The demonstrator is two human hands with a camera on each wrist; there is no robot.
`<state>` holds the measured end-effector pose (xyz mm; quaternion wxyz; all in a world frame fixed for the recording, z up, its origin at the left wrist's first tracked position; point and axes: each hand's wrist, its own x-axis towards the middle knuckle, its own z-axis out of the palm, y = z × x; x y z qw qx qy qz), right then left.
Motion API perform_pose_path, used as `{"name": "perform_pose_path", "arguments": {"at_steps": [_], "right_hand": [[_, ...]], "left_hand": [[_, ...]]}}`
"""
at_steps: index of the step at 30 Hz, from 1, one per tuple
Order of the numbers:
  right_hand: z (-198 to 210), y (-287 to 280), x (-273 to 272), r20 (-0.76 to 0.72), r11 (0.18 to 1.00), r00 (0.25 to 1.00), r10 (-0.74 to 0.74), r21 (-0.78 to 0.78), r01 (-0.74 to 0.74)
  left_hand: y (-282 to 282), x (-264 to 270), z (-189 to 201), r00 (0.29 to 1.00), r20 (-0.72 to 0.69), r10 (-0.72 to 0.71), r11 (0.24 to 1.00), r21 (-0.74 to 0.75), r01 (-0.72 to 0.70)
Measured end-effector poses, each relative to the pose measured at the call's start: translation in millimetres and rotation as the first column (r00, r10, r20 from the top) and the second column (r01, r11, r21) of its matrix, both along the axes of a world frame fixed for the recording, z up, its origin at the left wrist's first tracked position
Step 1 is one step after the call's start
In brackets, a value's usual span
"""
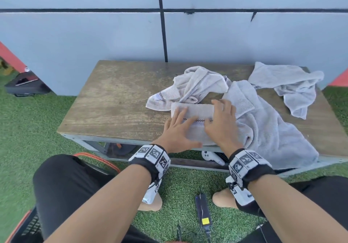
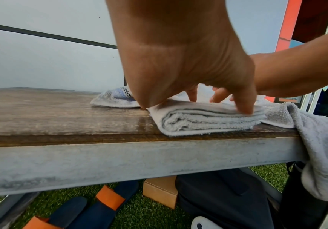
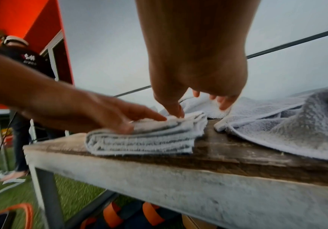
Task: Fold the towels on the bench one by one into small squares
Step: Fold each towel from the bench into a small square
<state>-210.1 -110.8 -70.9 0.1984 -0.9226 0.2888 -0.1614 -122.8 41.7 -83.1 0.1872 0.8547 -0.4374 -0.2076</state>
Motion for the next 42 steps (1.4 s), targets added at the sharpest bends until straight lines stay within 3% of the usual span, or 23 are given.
{"name": "perform_pose_path", "arguments": {"at_steps": [3, 6, 8, 19, 42], "right_hand": [[-6, 8, 6, 0.01, 0.98, 0.983, 0.184, -0.082, -0.182], [-23, 10, 10, -0.169, 0.952, 0.938, 0.303, 0.005, -0.306], [-35, 11, 9, -0.262, 0.952, 0.917, 0.301, 0.026, -0.305], [-43, 10, 7, -0.25, 0.962, 0.93, 0.269, 0.025, -0.272], [-54, 4, -8, -0.23, 0.973, 0.947, 0.227, 0.088, -0.212]], "left_hand": [[-5, 2, 1, 0.998, -0.004, 0.067, 0.993, -0.101, -0.067], [-7, 4, -8, 0.996, -0.008, 0.094, 0.993, -0.064, -0.095], [-6, 4, -16, 0.995, 0.028, 0.095, 0.995, -0.026, -0.095], [0, 10, -32, 0.975, 0.128, 0.18, 0.983, -0.066, -0.173], [19, 6, -27, 0.945, 0.051, 0.322, 0.946, 0.015, -0.324]]}}
